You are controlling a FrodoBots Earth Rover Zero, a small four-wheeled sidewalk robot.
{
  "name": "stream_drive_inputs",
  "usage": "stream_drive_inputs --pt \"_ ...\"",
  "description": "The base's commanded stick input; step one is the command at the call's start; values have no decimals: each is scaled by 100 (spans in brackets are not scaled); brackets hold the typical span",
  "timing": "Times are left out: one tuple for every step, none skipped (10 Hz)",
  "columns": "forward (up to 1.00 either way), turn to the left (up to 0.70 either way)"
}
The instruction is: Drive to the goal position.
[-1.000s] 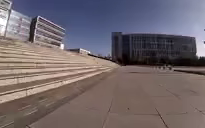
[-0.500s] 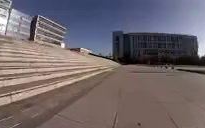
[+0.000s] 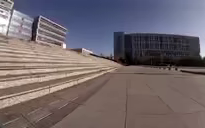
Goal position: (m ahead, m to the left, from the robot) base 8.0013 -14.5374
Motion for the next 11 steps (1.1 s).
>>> stream_drive_inputs --pt "70 -28" --pt "70 -35" --pt "70 -26" --pt "70 -16" --pt "70 -6" --pt "70 0" --pt "70 0" --pt "70 0" --pt "70 0" --pt "70 0" --pt "70 0"
